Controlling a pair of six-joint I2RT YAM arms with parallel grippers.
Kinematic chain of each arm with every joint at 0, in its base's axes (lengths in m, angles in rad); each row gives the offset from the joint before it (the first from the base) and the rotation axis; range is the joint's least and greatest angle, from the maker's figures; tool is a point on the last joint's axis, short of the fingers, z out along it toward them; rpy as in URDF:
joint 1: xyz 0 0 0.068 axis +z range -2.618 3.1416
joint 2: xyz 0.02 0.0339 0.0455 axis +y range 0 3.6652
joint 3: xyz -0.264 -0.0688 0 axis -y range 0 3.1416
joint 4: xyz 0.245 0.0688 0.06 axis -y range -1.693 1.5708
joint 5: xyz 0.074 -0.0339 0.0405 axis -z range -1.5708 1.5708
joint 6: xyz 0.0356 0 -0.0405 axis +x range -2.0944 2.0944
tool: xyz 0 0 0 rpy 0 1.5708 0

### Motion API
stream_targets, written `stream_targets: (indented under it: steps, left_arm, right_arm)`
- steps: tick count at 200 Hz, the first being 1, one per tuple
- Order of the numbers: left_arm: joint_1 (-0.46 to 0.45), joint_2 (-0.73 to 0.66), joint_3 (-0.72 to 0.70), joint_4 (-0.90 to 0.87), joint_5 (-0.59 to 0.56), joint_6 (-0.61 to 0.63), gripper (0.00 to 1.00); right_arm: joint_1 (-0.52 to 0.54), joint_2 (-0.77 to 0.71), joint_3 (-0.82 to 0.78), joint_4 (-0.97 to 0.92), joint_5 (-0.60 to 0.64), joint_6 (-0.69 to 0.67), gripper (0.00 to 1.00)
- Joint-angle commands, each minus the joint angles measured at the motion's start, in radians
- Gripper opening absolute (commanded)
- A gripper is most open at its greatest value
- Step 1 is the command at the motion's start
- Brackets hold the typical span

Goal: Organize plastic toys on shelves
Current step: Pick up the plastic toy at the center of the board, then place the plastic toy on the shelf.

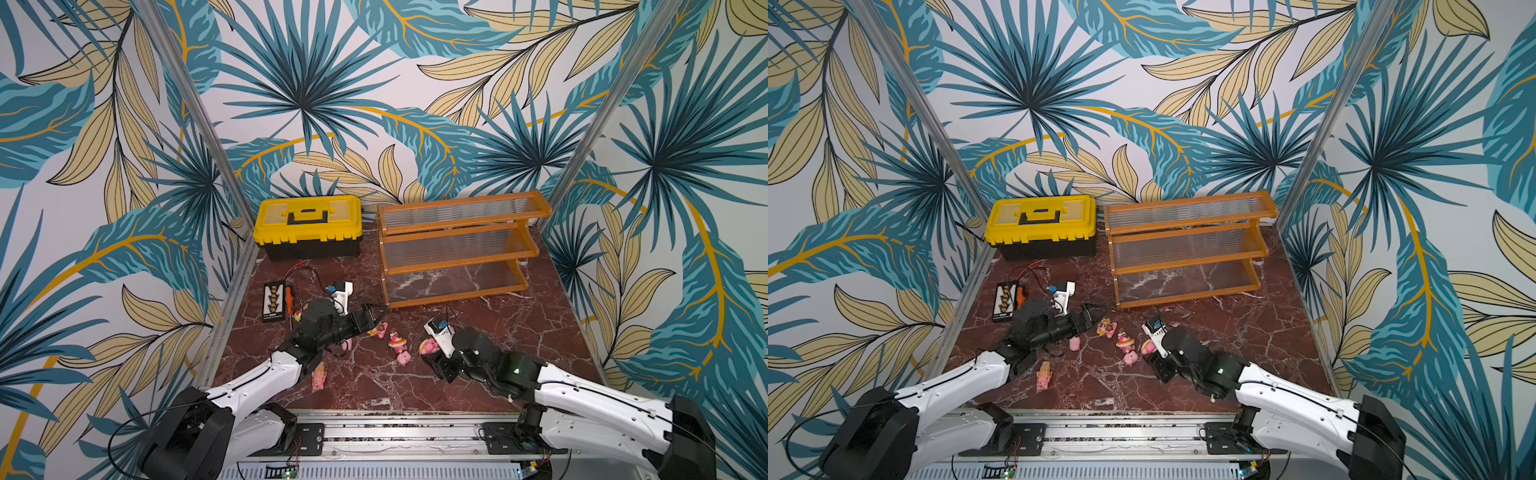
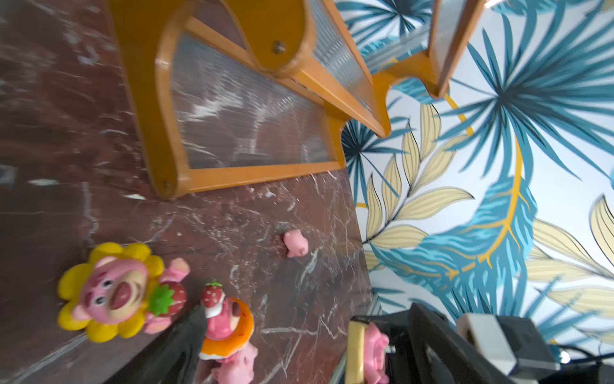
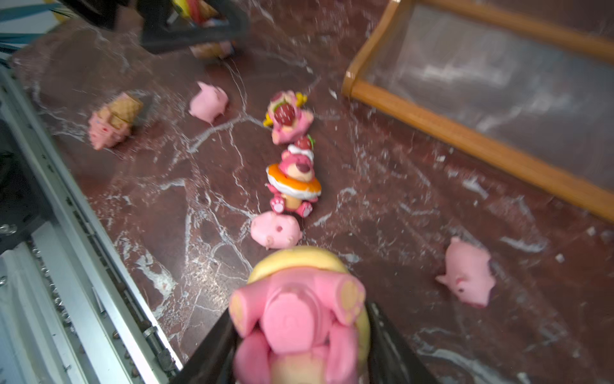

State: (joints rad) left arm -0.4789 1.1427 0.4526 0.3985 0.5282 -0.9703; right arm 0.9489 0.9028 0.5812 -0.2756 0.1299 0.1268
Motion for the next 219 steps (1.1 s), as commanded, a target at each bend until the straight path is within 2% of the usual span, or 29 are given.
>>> stream_targets:
  steps: [1, 47, 96, 119, 156, 202, 219]
  left_arm:
    - [-0.003, 0.025, 0.114, 0.037, 0.203, 0.076, 0.97]
    - [-0.013, 0.101, 0.178, 0.143, 0.355, 0.051, 0.95]
    - [-0.057, 0.142, 0.215, 0.027, 0.433, 0.134, 0.92]
    - [-0.079, 0.156, 0.216, 0.035, 0.448, 0.137, 0.90]
    - [-0.104, 0.222, 0.227, 0.124, 0.496, 0.077, 0.80]
    - [-0.124, 0.312, 0.239, 0.276, 0.569, -0.029, 0.74]
    - [-0.127, 0.317, 0.244, 0.280, 0.577, -0.031, 0.68]
  right_arm:
    - [0.000, -0.050, 0.061, -0.023, -0.016, -0.185, 0.38]
    - [0.001, 0.021, 0.170, -0.059, -0.031, -0.335, 0.37]
    - [-0.002, 0.080, 0.224, -0.062, -0.040, -0.412, 0.37]
    - [-0.006, 0.096, 0.229, -0.057, -0.048, -0.422, 0.37]
    - [-0.010, 0.125, 0.246, -0.040, -0.055, -0.426, 0.37]
    - [-0.013, 0.132, 0.264, -0.034, -0.032, -0.433, 0.37]
    - [-0.013, 0.133, 0.264, -0.033, -0.025, -0.434, 0.37]
